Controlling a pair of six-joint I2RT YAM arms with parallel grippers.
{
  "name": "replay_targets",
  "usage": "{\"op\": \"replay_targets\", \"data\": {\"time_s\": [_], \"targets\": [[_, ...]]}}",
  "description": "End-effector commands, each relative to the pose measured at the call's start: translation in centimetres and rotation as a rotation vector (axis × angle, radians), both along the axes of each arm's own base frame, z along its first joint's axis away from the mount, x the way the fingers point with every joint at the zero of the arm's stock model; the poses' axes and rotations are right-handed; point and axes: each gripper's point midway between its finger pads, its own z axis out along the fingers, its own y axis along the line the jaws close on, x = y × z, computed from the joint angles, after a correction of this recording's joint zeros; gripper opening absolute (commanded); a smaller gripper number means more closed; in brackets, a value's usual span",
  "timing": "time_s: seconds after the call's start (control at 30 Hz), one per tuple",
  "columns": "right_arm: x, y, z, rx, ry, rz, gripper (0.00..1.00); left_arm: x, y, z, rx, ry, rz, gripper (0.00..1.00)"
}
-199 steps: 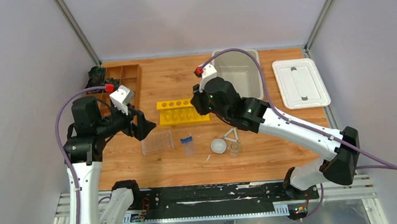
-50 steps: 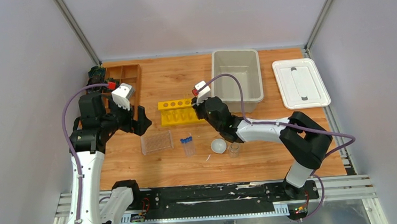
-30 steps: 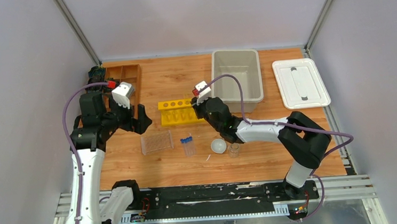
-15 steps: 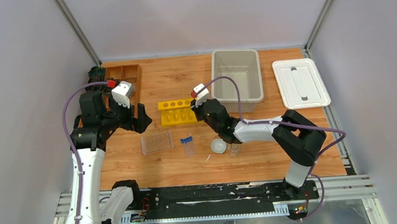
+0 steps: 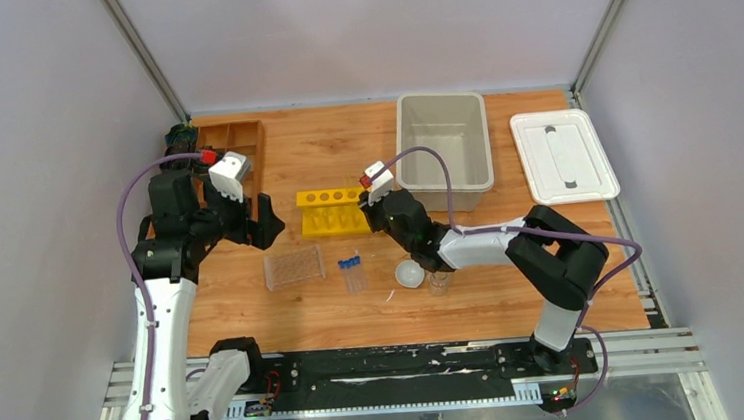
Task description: Organize the chemistry lab equipment
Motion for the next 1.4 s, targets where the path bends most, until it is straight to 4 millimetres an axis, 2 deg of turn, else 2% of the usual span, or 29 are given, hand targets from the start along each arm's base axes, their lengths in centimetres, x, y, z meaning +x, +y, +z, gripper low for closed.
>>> {"op": "replay_targets", "data": {"time_s": [0.0, 0.33, 0.7, 0.83, 0.9, 1.03, 1.1, 1.2, 1.27, 1.37], "targets": [[-0.6, -0.1, 1.2, 0.060, -0.006, 0.013, 0.00, 0.4, 0.0, 0.3, -0.008, -0.018, 0.009, 1.00], [-0.5, 0.2, 2.3, 0.056, -0.028, 0.018, 0.00, 0.5, 0.1, 0.3, -0.005, -0.022, 0.011, 1.00], [-0.2, 0.1, -0.5, 0.011, 0.015, 0.000, 0.01, 0.5, 0.3, 0.4, 0.008, -0.029, 0.017, 1.00], [-0.1, 0.5, -0.4, -0.005, 0.031, 0.012, 0.26, 0.5, 0.2, 0.4, 0.005, -0.027, 0.017, 1.00], [-0.2, 0.8, 0.7, -0.004, 0.035, 0.025, 0.38, 0.5, 0.3, 0.5, 0.008, -0.027, 0.018, 1.00], [-0.6, 0.2, 3.4, 0.000, 0.045, 0.018, 0.50, 0.5, 0.3, 0.9, 0.009, -0.037, 0.020, 1.00], [-1.0, -0.2, 4.7, 0.012, 0.060, 0.016, 0.51, 0.5, 0.2, 1.1, 0.001, -0.035, 0.019, 1.00], [-2.3, -0.6, 5.6, 0.021, 0.113, 0.007, 0.47, 0.3, 0.1, 1.2, -0.007, -0.029, 0.022, 1.00], [-3.7, -0.5, 5.2, -0.003, 0.175, 0.003, 0.45, 0.3, 0.2, 1.1, -0.005, -0.024, 0.026, 1.00], [-6.9, 0.9, 3.3, -0.079, 0.280, 0.048, 0.41, 0.2, 0.5, 0.8, 0.005, -0.015, 0.035, 1.00]]}}
